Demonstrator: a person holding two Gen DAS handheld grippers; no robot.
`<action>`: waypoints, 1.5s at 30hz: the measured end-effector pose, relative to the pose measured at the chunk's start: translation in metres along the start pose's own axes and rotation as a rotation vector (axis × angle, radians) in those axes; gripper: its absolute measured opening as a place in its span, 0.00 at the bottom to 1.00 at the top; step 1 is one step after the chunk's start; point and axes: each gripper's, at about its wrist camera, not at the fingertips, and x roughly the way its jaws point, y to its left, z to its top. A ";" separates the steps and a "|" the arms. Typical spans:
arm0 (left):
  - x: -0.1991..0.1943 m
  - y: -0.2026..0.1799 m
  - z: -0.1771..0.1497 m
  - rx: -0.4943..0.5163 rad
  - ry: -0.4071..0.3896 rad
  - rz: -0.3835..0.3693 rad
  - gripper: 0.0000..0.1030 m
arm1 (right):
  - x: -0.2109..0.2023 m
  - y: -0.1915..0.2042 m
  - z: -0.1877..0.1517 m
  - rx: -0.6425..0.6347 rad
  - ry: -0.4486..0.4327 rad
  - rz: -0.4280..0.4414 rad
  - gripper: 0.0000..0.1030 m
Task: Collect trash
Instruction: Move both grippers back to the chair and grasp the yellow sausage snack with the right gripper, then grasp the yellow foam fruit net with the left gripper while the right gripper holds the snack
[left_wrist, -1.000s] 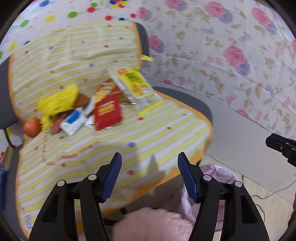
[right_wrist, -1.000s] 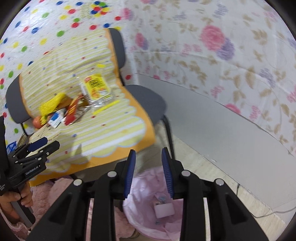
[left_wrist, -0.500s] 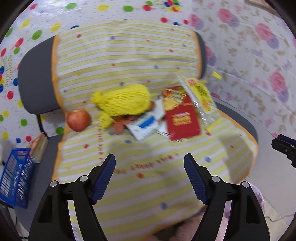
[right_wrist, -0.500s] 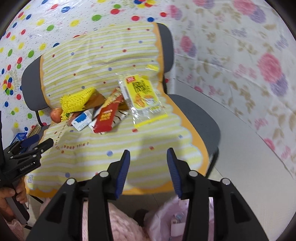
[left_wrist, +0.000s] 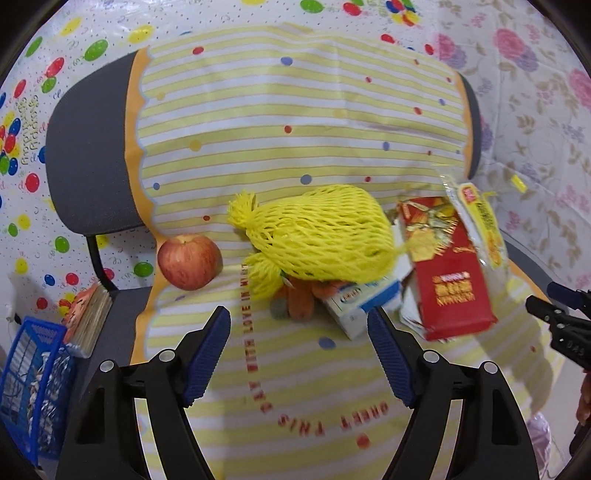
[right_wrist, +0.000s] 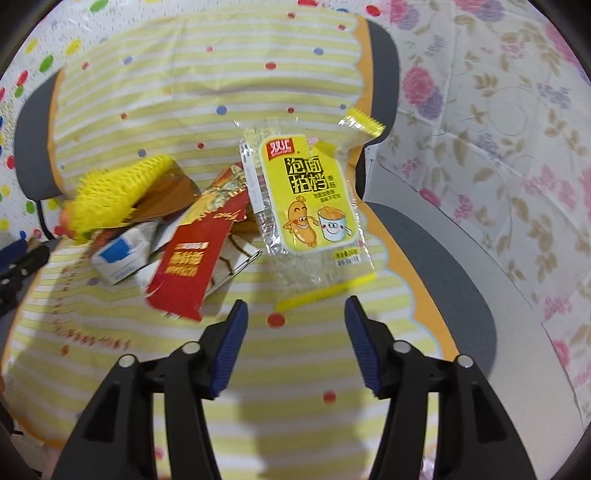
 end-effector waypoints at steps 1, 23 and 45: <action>0.005 0.001 0.002 0.001 -0.002 0.005 0.79 | 0.008 0.001 0.003 -0.007 0.001 -0.002 0.63; 0.011 0.007 0.015 -0.006 -0.031 0.020 0.84 | 0.015 -0.035 0.047 0.091 -0.072 -0.100 0.05; 0.048 -0.051 0.026 0.151 -0.051 0.058 0.83 | -0.052 -0.055 0.007 0.246 -0.015 0.180 0.03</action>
